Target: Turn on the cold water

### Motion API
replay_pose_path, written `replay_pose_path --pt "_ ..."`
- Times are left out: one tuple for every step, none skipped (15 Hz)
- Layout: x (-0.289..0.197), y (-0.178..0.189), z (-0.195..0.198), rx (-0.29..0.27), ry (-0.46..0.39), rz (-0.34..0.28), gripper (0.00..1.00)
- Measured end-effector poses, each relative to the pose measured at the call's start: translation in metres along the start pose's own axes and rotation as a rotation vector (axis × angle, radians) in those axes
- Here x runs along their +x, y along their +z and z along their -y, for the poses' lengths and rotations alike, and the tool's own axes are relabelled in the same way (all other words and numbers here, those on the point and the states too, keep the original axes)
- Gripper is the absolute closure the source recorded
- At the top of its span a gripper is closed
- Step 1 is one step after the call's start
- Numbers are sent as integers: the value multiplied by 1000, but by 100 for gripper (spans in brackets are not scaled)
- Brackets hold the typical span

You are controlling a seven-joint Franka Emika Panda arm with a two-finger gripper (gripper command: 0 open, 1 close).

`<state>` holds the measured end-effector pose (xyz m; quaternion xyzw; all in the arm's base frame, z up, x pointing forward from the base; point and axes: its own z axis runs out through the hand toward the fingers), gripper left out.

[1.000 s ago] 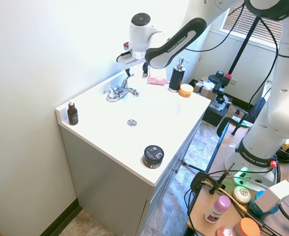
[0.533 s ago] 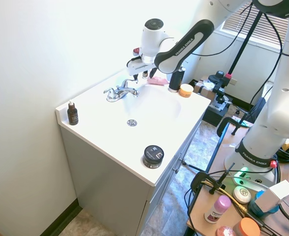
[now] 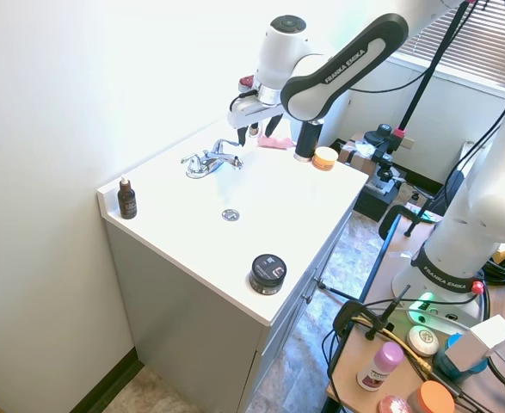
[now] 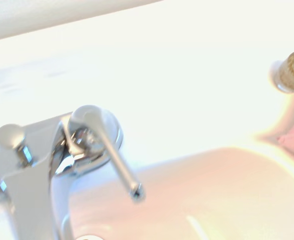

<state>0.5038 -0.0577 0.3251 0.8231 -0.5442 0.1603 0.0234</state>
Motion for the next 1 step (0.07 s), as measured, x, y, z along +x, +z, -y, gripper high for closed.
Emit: replay_pose_path --pt "-6 -10 -7 -5 -19 21 0"
